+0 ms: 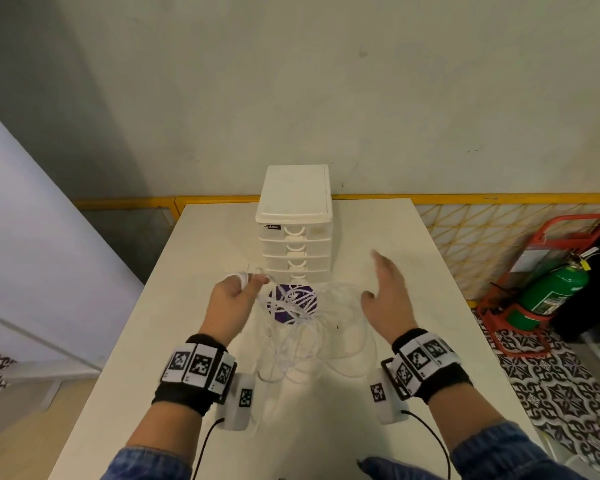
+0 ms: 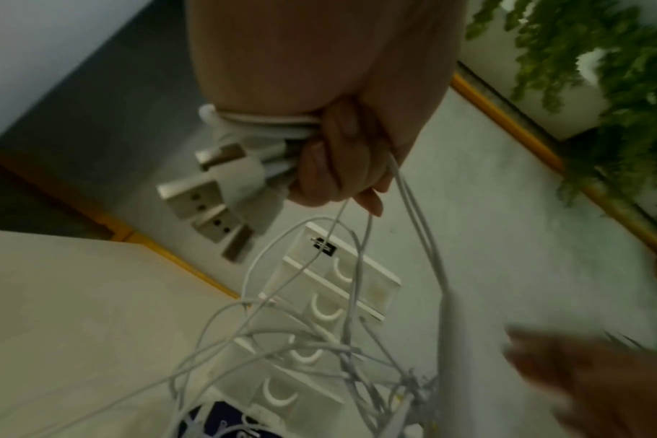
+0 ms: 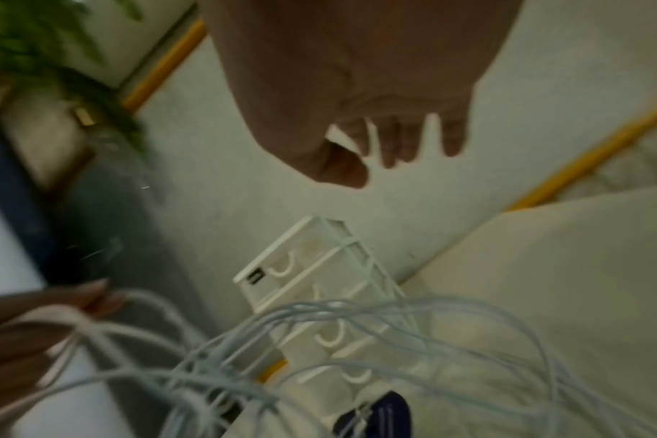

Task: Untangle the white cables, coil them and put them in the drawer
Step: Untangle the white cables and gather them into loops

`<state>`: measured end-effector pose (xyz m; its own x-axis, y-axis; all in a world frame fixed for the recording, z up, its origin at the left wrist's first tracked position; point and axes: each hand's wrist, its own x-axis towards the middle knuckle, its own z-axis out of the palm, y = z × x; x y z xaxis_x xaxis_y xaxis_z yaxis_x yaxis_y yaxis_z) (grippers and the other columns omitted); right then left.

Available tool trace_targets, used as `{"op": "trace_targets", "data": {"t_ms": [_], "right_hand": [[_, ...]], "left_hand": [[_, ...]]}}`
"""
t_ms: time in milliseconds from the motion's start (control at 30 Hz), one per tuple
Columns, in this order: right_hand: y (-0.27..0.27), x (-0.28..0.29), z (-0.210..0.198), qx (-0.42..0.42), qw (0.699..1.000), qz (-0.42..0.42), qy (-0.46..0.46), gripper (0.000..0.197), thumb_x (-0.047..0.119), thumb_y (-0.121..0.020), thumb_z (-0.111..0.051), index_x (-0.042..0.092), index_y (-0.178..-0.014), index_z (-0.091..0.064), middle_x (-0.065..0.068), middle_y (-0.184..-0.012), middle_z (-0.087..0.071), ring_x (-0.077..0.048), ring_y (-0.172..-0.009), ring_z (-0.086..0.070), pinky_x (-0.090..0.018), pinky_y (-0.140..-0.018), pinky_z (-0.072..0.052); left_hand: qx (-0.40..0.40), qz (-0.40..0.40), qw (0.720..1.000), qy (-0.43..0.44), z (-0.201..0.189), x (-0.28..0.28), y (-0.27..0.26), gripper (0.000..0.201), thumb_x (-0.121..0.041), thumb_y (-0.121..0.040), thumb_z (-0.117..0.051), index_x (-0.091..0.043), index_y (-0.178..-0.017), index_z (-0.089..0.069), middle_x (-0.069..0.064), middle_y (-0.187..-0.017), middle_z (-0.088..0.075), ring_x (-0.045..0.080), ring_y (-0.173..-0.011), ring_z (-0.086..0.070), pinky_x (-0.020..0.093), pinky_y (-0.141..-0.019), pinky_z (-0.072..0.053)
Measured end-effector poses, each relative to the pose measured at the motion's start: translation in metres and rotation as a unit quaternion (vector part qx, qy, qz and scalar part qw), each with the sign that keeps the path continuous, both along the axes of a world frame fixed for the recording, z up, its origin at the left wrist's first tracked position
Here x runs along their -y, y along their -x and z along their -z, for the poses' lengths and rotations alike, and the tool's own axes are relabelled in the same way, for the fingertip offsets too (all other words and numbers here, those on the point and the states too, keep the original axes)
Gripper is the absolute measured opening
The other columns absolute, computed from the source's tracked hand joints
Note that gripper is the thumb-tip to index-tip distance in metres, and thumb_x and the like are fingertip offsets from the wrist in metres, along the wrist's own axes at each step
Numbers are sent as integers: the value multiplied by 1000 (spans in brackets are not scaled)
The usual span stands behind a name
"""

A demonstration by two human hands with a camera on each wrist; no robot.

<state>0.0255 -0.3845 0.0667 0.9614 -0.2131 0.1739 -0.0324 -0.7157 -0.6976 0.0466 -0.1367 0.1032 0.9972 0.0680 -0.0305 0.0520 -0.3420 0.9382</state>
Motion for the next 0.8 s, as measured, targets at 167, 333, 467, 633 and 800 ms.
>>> {"op": "trace_targets", "data": {"t_ms": [167, 333, 467, 633, 800], "right_hand": [[-4, -44, -8, -64, 937, -272, 211, 65, 10, -91, -44, 30, -147, -18, 3, -154, -23, -17, -144, -11, -42, -117, -2], [-8, -33, 8, -135, 939, -270, 166, 38, 32, -97, -44, 20, -132, -51, -10, -119, -59, -27, -111, -54, -31, -94, -36], [-9, -12, 12, 20, 985, -152, 78, 31, 29, -97, -42, 11, -109, -65, -8, -100, -66, -24, -93, -60, -26, -82, -40], [-10, 9, 7, 136, 990, -19, -10, 33, 25, -92, -38, 7, -95, -65, -9, -91, -66, -23, -85, -58, -30, -79, -43], [-7, 41, 9, 130, 976, 164, -65, 24, 9, -97, -40, 3, -99, -63, -15, -99, -65, -31, -92, -58, -26, -76, -36]], "left_hand": [[2, 80, 996, 27, -9, 18, 8, 38, -22, -90, -64, -20, -55, -49, -11, -37, -41, 3, -36, -36, 25, -44, -35], [-22, 66, 998, 0, -7, 3, 5, 33, -30, -87, -67, -12, -61, -56, -2, -47, -36, 15, -46, -38, 29, -43, -37], [-53, 62, 995, -48, 1, -20, -1, 30, -27, -89, -65, -6, -68, -60, -4, -43, -39, 13, -41, -38, 24, -38, -34], [-60, 19, 994, -95, 2, -37, -3, 38, -26, -89, -65, -3, -62, -52, 1, -51, -44, 16, -48, -43, 26, -45, -35], [-76, -80, 987, -120, 8, -75, -6, 39, -34, -89, -62, 5, -84, -63, 14, -64, -53, 28, -61, -51, 33, -58, -43]]}}
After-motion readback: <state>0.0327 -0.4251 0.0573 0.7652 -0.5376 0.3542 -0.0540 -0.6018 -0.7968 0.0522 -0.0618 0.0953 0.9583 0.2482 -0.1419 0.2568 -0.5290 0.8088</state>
